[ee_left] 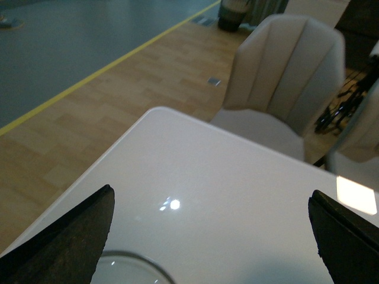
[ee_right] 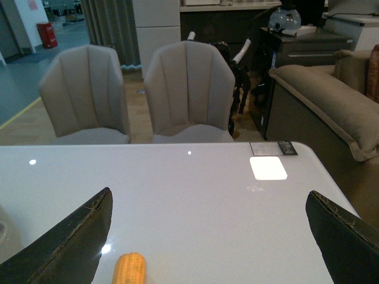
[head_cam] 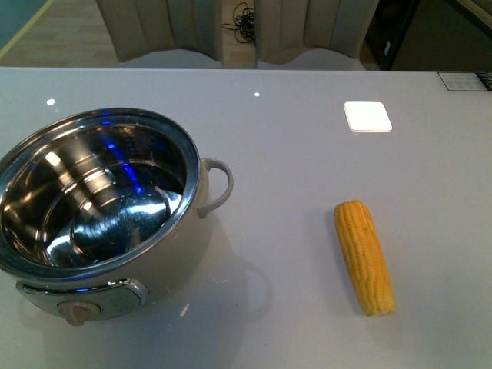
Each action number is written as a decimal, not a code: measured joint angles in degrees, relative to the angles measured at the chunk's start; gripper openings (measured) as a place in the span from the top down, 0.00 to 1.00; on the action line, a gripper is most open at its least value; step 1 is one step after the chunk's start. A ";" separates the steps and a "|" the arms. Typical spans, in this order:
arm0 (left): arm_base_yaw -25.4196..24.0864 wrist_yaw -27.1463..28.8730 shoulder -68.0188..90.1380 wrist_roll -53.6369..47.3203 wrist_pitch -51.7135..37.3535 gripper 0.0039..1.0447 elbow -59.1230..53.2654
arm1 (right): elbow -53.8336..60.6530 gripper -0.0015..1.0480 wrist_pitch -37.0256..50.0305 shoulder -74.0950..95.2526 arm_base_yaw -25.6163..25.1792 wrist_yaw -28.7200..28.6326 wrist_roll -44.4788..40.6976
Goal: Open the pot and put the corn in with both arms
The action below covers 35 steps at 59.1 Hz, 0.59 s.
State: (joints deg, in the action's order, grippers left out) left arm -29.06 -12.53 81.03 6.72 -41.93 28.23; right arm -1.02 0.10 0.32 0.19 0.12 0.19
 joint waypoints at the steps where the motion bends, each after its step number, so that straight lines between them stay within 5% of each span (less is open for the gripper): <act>1: 0.81 0.55 -1.75 0.22 0.72 0.07 -0.22 | 0.00 0.09 0.00 0.00 0.00 0.00 -0.02; 35: 22.23 14.56 -44.00 9.57 24.30 0.07 -15.28 | 0.00 0.09 -0.02 0.00 0.00 0.00 0.00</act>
State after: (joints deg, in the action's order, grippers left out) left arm -6.83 2.02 37.04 16.29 -17.63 12.95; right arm -1.02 0.08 0.32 0.19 0.12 0.19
